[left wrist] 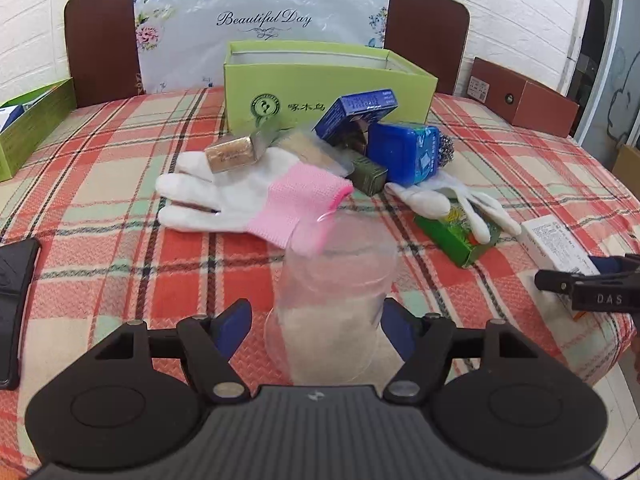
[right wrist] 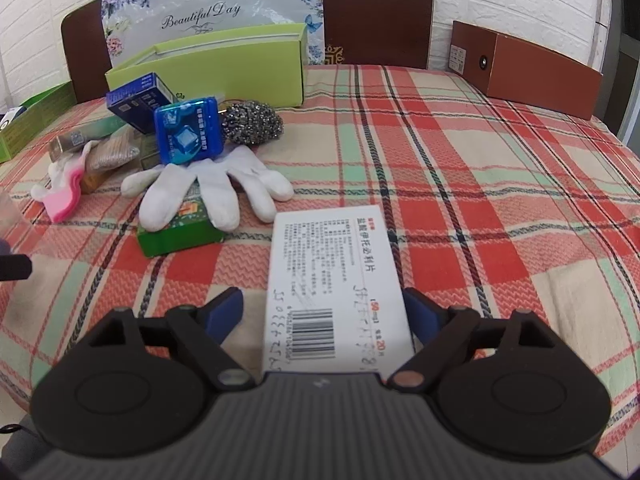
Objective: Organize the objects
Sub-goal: 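Lift the cup with left tool while right tool lifts the medicine box, then place cup and medicine box into the lime-green box, open both tools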
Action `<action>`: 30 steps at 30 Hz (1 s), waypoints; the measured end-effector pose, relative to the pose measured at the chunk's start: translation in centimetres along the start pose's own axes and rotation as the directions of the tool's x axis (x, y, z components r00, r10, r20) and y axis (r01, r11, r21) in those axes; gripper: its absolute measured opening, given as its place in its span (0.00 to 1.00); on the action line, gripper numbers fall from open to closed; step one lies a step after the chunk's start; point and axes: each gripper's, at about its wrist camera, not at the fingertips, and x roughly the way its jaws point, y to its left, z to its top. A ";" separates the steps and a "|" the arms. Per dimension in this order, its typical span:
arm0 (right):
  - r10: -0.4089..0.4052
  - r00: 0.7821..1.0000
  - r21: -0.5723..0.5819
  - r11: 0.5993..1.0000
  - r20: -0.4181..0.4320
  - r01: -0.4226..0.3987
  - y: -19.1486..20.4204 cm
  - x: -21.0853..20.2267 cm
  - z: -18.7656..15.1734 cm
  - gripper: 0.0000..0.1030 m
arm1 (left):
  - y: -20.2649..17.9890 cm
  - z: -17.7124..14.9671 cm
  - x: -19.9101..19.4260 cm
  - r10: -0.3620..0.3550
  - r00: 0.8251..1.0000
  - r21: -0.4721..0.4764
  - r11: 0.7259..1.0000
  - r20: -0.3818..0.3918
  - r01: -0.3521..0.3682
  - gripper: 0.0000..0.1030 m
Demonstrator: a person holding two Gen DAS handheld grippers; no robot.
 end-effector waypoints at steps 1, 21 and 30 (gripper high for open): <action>0.001 1.000 0.004 1.000 0.000 -0.001 -0.1 -0.1 -0.1 0.84 | -0.1 0.1 0.1 -0.005 1.000 0.006 1.000 0.003 0.005 0.72; 0.093 0.979 0.015 0.995 0.179 -0.097 -0.2 -5.1 5.1 0.64 | 2.4 6.5 -2.8 -0.116 0.983 -0.072 0.989 0.143 0.128 0.53; 0.206 0.934 -0.053 0.978 0.291 -0.200 2.4 -3.2 13.3 0.64 | 2.8 14.6 -1.9 -0.108 0.954 -0.085 0.987 0.279 0.136 0.54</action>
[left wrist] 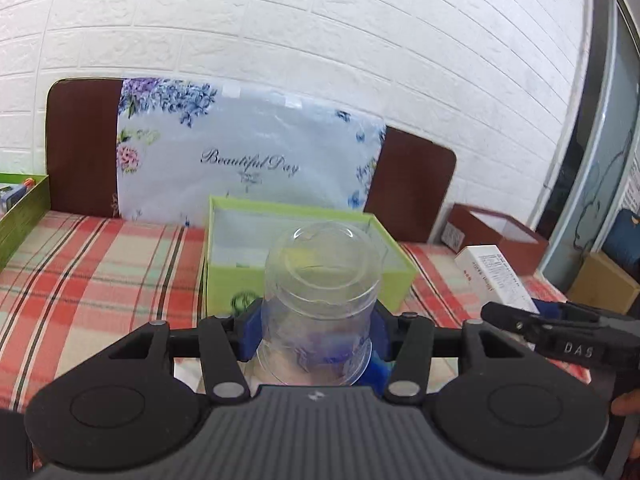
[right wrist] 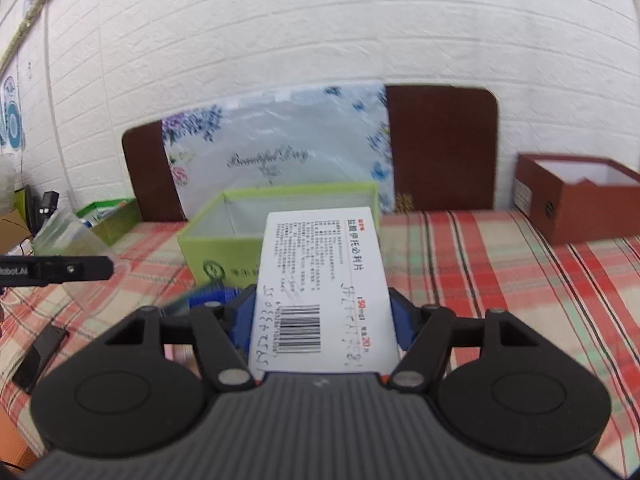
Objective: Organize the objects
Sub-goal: 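Place cup and medicine box into the lime-green box, open both tools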
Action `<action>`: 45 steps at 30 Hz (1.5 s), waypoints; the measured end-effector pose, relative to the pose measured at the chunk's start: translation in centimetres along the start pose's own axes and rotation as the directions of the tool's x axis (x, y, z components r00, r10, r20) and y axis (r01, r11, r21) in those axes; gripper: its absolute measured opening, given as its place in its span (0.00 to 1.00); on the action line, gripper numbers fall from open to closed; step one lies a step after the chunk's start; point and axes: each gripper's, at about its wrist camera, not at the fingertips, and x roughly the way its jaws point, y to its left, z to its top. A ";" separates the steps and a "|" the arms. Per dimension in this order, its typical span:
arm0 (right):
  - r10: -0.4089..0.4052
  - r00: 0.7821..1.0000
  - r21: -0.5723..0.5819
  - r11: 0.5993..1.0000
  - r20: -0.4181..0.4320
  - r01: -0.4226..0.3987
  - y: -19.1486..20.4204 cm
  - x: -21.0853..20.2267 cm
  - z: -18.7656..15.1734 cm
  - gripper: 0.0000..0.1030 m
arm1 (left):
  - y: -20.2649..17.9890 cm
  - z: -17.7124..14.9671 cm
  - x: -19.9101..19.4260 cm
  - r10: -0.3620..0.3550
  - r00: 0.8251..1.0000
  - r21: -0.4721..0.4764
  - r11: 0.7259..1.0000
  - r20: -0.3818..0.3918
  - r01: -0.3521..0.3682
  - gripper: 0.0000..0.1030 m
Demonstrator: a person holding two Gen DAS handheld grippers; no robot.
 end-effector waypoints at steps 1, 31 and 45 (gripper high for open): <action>0.007 1.000 -0.009 1.000 0.014 -0.007 0.3 0.8 0.8 0.64 | 0.0 0.8 0.9 0.002 1.000 -0.006 1.000 0.005 -0.002 0.54; -0.117 0.980 -0.099 0.990 -0.161 0.102 0.1 28.1 4.8 0.70 | 5.1 5.7 22.6 0.168 0.976 0.019 0.986 -0.137 -0.167 0.81; -0.074 0.997 -0.119 0.990 -0.011 0.072 1.3 17.4 6.1 1.00 | 2.7 6.1 12.7 0.128 0.988 0.005 0.992 -0.084 -0.128 0.82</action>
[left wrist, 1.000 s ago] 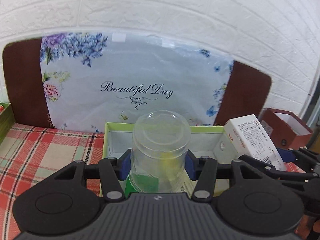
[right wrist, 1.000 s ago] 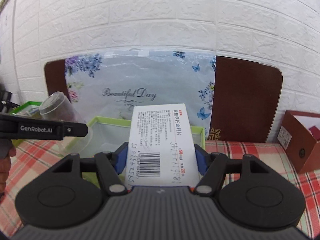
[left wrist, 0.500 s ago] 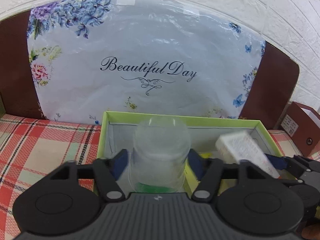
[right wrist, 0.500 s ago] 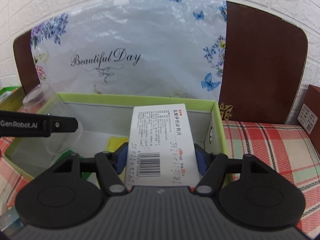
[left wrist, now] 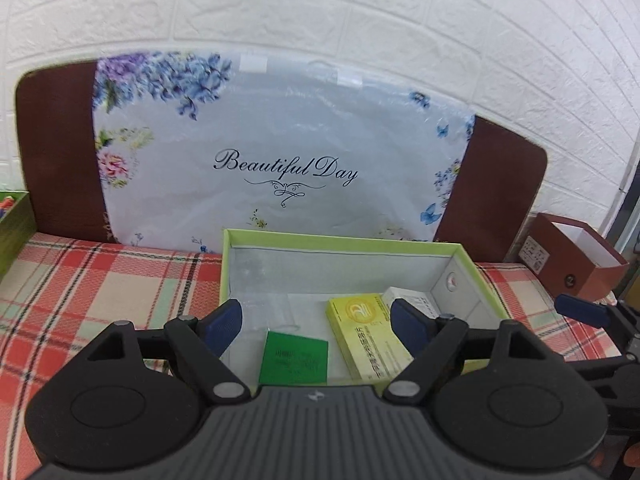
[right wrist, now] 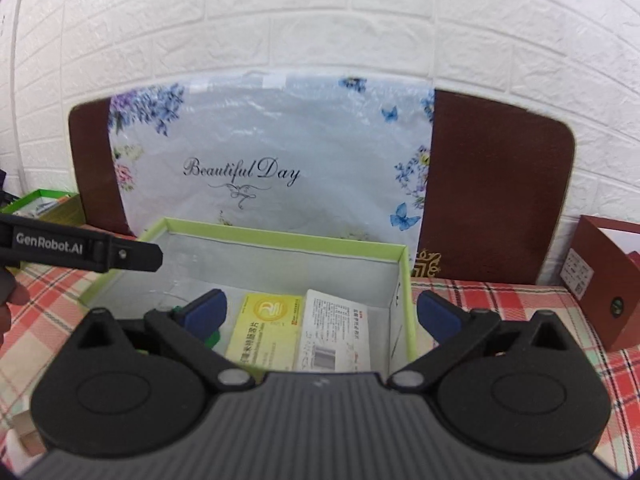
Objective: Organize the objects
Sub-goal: 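Place cup and medicine box into the lime-green box, open both tools, then grasp teal slim box with left tool while right tool grasps blue square container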
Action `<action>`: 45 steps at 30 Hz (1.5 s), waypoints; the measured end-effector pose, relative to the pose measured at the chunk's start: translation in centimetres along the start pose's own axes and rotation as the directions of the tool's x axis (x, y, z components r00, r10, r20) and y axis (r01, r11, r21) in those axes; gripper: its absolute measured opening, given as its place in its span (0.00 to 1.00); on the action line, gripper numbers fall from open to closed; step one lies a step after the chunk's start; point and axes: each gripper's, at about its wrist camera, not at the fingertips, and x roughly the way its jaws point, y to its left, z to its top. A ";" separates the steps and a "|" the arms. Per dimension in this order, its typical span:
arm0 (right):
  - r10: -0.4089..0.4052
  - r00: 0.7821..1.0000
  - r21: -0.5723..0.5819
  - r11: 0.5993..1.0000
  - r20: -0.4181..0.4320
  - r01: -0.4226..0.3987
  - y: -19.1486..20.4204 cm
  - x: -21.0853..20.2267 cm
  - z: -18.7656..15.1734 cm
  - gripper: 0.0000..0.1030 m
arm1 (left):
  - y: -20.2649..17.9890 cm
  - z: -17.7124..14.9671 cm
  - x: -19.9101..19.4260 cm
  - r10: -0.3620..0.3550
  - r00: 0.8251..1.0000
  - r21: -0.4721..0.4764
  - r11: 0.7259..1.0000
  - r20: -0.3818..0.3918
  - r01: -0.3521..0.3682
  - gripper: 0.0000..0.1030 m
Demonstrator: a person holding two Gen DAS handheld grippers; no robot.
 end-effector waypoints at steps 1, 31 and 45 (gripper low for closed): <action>-0.001 1.000 0.001 1.000 0.010 0.001 0.1 -1.2 -0.1 1.00 | -0.2 -0.3 -1.1 0.000 1.000 -0.001 1.000 0.006 0.000 0.82; 0.048 0.996 0.050 0.998 -0.073 -0.045 2.9 -15.9 -15.6 0.95 | 0.6 -16.3 -12.4 0.065 0.995 -0.087 0.994 -0.073 -0.071 0.83; 0.088 0.993 -0.018 0.996 -0.075 -0.089 4.2 -10.8 -12.5 0.81 | 2.7 -12.4 -5.5 0.033 0.996 -0.036 0.999 -0.086 -0.036 0.83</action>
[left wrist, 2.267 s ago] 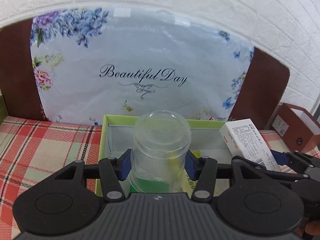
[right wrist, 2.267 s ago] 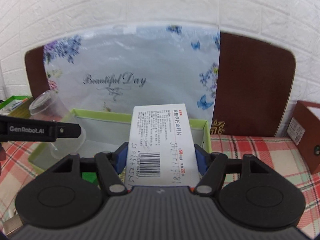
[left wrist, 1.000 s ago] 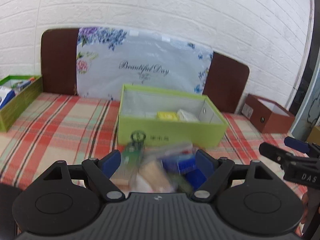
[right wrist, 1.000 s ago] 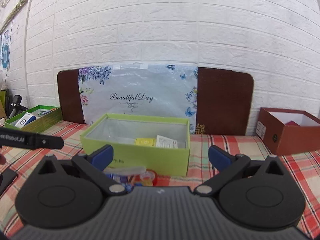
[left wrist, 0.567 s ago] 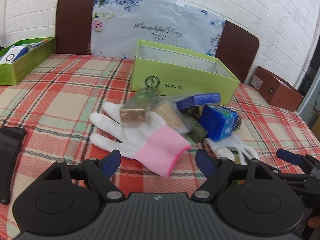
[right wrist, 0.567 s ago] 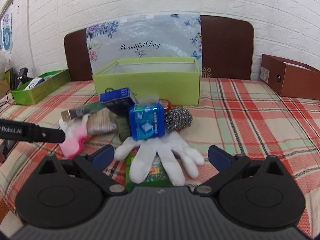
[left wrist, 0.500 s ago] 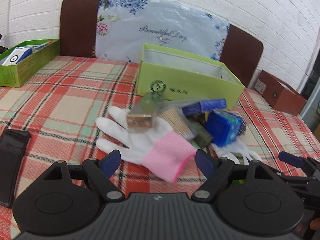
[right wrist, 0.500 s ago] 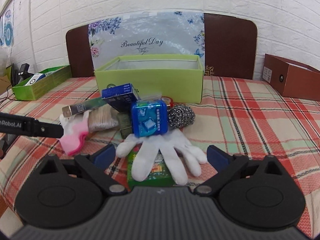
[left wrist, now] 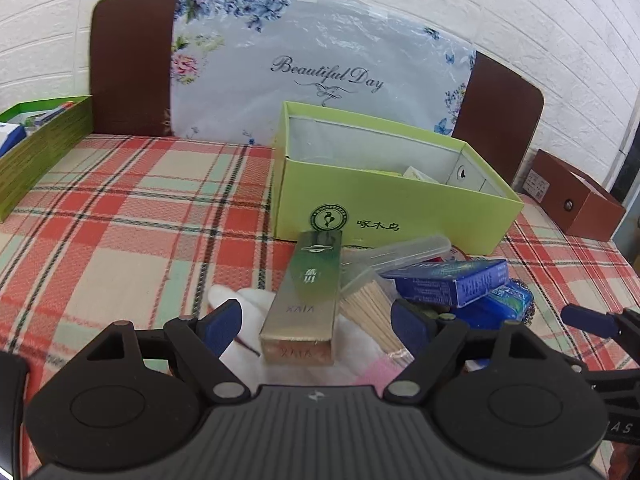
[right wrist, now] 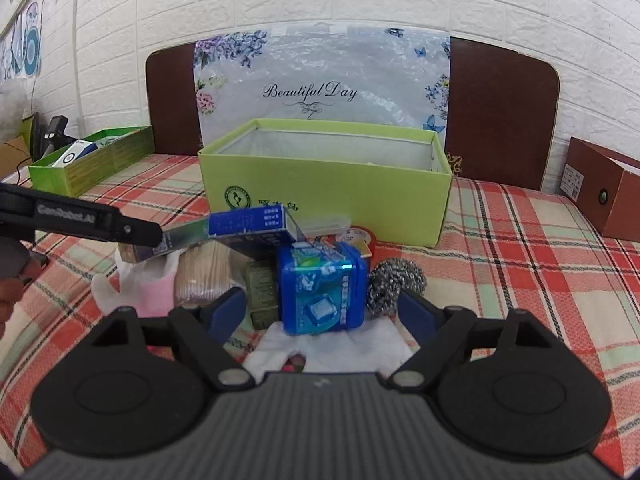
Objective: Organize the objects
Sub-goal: 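Grasp teal slim box with left tool while right tool grasps blue square container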
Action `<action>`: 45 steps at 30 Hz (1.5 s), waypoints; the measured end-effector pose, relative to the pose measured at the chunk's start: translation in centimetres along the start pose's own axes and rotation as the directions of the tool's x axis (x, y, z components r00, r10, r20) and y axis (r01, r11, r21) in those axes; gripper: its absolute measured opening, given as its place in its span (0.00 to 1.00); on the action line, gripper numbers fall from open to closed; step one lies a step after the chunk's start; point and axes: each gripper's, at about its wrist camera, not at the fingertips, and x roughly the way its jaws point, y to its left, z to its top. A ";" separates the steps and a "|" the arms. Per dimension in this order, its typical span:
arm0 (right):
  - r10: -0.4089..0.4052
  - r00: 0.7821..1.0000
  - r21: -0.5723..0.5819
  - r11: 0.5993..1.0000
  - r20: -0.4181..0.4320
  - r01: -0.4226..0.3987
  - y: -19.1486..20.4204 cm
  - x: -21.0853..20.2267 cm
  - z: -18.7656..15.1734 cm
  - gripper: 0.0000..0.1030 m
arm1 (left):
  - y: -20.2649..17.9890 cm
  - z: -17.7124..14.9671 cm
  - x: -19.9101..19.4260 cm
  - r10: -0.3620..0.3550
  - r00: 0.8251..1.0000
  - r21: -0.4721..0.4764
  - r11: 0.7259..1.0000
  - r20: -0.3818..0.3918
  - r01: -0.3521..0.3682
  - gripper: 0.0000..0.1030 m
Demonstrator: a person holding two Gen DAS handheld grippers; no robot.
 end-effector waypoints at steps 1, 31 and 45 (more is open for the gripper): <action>0.002 1.000 -0.002 1.000 0.001 -0.002 0.0 0.4 0.3 0.81 | 0.0 0.2 0.5 -0.006 1.000 0.001 1.000 -0.008 0.006 0.83; 0.174 0.984 -0.010 0.985 0.041 -0.174 1.3 -6.7 -1.2 0.56 | -1.0 -7.7 -10.2 -0.082 0.993 0.066 0.994 -0.088 0.088 0.40; 0.136 0.985 -0.030 0.990 -0.105 -0.140 3.1 -8.3 -7.1 0.64 | -1.9 -10.3 -7.5 -0.019 0.989 0.067 0.997 -0.146 0.029 0.57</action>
